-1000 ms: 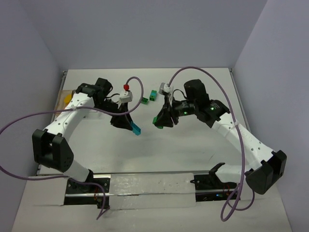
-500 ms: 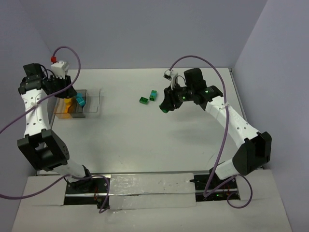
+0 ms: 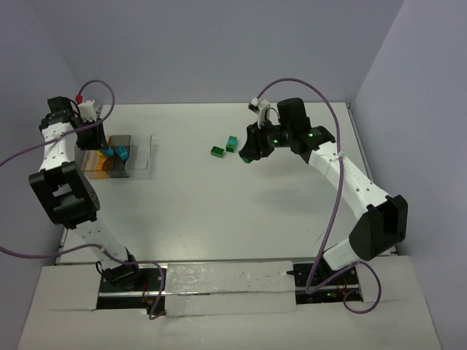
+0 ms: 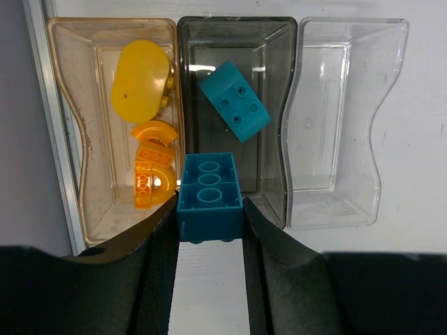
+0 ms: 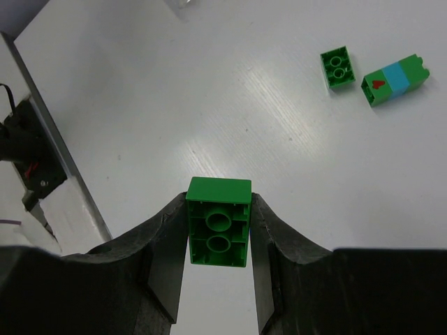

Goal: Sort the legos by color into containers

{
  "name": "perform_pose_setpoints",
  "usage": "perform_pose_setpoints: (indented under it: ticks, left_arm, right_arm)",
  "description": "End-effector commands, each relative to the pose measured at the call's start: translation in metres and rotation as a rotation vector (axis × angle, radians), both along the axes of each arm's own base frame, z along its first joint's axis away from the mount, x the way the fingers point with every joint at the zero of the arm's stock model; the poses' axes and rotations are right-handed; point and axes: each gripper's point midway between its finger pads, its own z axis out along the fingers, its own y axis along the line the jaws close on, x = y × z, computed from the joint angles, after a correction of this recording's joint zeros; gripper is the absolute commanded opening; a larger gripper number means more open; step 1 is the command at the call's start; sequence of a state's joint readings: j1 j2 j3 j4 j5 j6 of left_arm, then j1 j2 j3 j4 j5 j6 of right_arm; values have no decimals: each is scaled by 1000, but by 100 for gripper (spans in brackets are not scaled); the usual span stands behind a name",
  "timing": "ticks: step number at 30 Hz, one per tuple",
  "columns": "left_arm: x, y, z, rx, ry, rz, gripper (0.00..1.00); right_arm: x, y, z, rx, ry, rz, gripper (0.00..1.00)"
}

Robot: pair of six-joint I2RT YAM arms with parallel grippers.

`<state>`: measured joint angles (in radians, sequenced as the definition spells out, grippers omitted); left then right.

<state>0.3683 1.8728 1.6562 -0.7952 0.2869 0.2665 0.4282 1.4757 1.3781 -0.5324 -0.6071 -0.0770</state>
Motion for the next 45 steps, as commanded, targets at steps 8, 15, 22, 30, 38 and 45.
perform_pose_setpoints:
  ticks: [8, 15, 22, 30, 38, 45]
  left_arm:
    - [-3, -8, -7, -16, 18, -28, 10]
    - [-12, -12, -21, -17, 58, -36, 21]
    - [-7, -29, 0, -58, -8, -102, 73]
    - [12, -65, 108, -143, -278, -213, 99]
    - [-68, -239, 158, -544, -331, -663, 99]
    - [-136, -341, 178, -877, -354, -930, 99]
  right_arm:
    - [13, 8, 14, 45, -39, -14, 0]
    - [13, 9, 10, 40, -24, -7, 0]
    - [12, 9, 7, 37, -18, -4, 0]
    - [5, 16, 15, 78, 14, 35, 0]
    - [-25, 47, 30, 330, 213, 174, 0]
    - [-24, 62, 75, 617, 315, 191, 0]
